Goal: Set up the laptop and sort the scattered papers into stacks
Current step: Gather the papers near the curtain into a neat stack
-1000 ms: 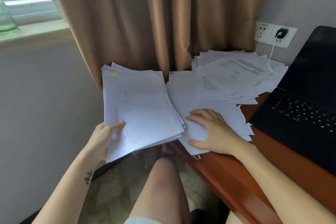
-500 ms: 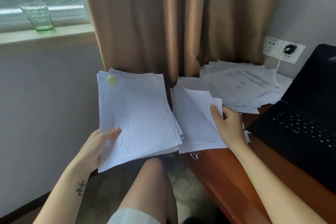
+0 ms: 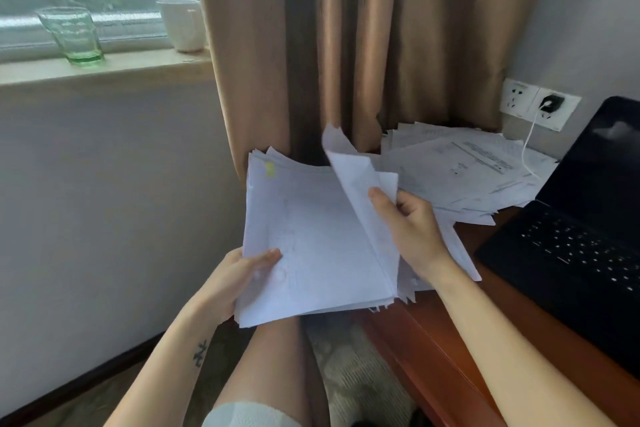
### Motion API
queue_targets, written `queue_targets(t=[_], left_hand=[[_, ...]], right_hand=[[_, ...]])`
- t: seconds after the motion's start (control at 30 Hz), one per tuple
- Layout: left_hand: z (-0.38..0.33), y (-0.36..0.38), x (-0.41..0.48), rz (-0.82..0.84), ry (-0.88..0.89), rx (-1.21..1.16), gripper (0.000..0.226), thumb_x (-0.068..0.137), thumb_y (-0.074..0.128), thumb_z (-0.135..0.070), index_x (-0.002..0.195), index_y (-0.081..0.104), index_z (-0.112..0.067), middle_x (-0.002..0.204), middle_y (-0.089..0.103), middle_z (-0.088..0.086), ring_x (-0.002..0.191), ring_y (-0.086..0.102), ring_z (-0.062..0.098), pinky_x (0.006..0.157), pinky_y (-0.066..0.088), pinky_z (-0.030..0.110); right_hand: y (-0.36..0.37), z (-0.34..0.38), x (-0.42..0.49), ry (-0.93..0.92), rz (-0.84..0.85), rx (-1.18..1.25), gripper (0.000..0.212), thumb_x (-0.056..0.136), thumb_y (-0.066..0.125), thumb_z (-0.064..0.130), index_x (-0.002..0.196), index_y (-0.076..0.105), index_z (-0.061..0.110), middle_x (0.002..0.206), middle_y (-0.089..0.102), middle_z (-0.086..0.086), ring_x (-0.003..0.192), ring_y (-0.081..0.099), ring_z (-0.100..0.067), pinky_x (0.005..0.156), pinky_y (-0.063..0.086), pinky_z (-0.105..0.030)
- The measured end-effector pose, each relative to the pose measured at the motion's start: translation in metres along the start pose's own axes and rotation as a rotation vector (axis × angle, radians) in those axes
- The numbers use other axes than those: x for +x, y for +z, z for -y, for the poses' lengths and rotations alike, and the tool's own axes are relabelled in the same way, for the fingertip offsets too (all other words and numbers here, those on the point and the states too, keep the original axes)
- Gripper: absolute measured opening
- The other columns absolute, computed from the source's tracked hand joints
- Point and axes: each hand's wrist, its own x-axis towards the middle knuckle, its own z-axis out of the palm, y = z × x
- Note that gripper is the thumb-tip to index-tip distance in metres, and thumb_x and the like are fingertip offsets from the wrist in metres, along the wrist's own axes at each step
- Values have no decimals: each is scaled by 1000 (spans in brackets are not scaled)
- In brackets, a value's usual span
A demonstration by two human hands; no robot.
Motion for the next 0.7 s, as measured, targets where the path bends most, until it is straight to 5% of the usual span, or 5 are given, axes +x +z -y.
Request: queue_targets(t=[0.2, 0.3, 0.4, 0.53, 0.7], left_hand=[[5, -4, 2, 74, -25, -88, 44, 99, 63, -45, 127, 70, -11, 122, 76, 11, 114, 72, 34, 106, 52, 53], [0, -3, 3, 54, -56, -282, 52, 104, 45, -59, 131, 68, -21, 126, 74, 8, 118, 71, 30, 108, 48, 51], [-1, -1, 3, 12, -51, -328, 54, 102, 43, -63, 131, 68, -24, 123, 76, 7, 113, 73, 31, 104, 51, 51], [4, 0, 2, 35, -101, -251, 45, 100, 56, -53, 129, 69, -21, 118, 77, 7, 110, 73, 31, 107, 49, 53], [13, 0, 7, 25, 20, -232, 37, 100, 63, -38, 135, 61, -26, 126, 75, 2, 111, 74, 28, 101, 54, 52]], right_hand=[[47, -14, -3, 194, 394, -197, 27, 99, 60, 41, 91, 71, 18, 83, 68, 11, 74, 62, 1, 68, 46, -14], [51, -17, -8, 244, 480, -258, 26, 99, 54, 47, 112, 70, 32, 107, 68, 32, 100, 60, 20, 83, 42, 1], [38, -18, -8, 184, 341, -209, 36, 103, 47, 43, 116, 73, 22, 118, 71, 18, 115, 60, 7, 92, 43, -5], [4, -41, -5, 62, 55, -637, 40, 101, 54, 43, 137, 57, 28, 132, 57, 15, 126, 47, -5, 112, 39, -36], [5, -52, -20, 150, 181, -799, 65, 98, 57, 47, 155, 32, 30, 158, 33, 11, 147, 22, -11, 123, 21, -36]])
